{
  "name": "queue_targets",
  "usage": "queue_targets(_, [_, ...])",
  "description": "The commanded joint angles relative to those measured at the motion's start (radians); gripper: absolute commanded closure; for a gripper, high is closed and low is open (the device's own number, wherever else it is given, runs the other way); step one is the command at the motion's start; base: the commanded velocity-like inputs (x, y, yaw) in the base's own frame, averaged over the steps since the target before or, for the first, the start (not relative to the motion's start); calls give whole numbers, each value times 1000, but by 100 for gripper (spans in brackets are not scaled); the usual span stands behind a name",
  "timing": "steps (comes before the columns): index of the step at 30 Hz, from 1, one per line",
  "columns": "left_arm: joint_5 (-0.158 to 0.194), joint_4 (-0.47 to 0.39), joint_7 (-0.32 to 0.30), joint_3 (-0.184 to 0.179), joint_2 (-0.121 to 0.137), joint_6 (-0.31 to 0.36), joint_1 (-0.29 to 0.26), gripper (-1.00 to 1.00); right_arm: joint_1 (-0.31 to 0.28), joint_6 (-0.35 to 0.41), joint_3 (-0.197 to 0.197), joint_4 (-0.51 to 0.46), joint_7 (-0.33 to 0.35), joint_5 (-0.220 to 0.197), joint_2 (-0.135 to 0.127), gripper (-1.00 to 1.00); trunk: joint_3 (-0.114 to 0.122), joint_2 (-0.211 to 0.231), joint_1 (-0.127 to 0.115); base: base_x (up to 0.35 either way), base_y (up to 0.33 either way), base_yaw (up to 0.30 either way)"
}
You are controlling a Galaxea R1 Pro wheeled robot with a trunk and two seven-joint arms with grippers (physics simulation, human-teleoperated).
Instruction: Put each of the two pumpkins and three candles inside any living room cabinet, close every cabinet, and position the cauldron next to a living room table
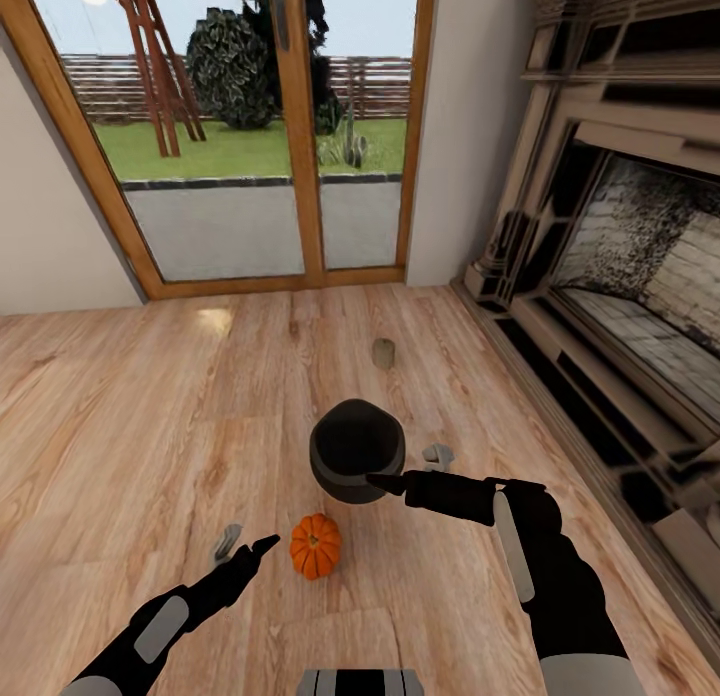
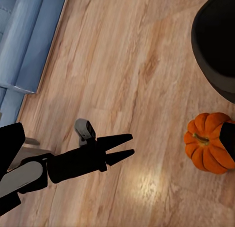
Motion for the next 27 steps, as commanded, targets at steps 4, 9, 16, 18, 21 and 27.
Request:
queue_targets(4, [10, 4, 4, 5, 9, 6, 0, -100, -1, 8, -2, 0, -1, -6, 1, -100, -1, 0, 0, 14, 12, 0])
queue_targets(9, [9, 7, 25, 67, 24, 2, 0, -100, -1, 8, -2, 0, -1, -6, 1, -100, -1, 0, 0, 2, 2, 0])
queue_targets(16, [7, 6, 62, 86, 23, -4, 0, -100, -1, 8, -2, 0, -1, -6, 1, -100, -1, 0, 0, 45, 0, 0])
queue_targets(18, [7, 5, 64, 87, 22, -4, 0, -100, -1, 8, -2, 0, -1, -6, 1, -100, -1, 0, 0, 48, 0, 0])
queue_targets(21, [7, 5, 65, 88, 21, -5, 0, -100, -1, 8, -2, 0, -1, -6, 1, -100, -1, 0, 0, 21, 0, 0])
queue_targets(27, [6, 5, 65, 88, 19, -6, 0, -100, 0, 8, -2, 0, -1, -6, 1, -100, -1, 0, 0, 5, 0, 0])
